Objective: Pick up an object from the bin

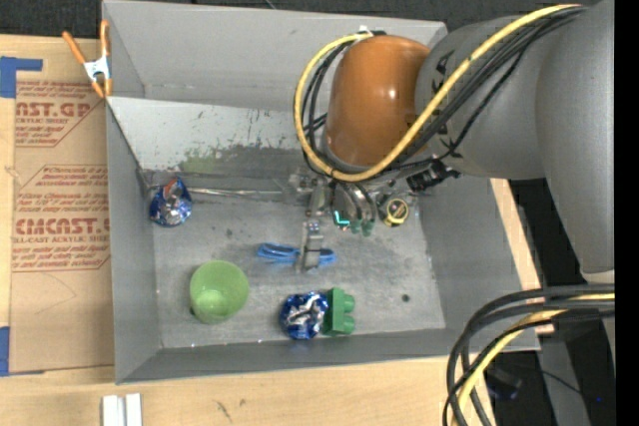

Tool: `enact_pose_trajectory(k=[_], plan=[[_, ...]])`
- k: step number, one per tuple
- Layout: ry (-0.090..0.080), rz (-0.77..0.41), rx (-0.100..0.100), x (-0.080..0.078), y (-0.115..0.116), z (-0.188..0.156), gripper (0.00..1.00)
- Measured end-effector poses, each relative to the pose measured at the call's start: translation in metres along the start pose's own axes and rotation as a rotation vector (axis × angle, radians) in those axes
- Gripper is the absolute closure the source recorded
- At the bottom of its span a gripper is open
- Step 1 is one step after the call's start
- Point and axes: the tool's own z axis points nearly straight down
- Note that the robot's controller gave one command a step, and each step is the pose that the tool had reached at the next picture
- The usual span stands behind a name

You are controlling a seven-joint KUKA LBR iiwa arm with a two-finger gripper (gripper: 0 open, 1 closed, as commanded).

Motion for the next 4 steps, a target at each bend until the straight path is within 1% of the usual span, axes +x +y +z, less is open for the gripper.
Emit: enact_pose_trajectory(k=[1, 2, 3, 4], plan=[[-0.002, -0.010, 0.001, -0.021, -0.019, 0.079, 0.00], [-0.007, -0.010, 0.000, -0.022, -0.018, 0.075, 1.00], [-0.017, -0.034, -0.001, -0.009, 0.009, -0.046, 1.00], [-0.013, -0.323, 0.001, 0.010, 0.012, -0.130, 1.00]])
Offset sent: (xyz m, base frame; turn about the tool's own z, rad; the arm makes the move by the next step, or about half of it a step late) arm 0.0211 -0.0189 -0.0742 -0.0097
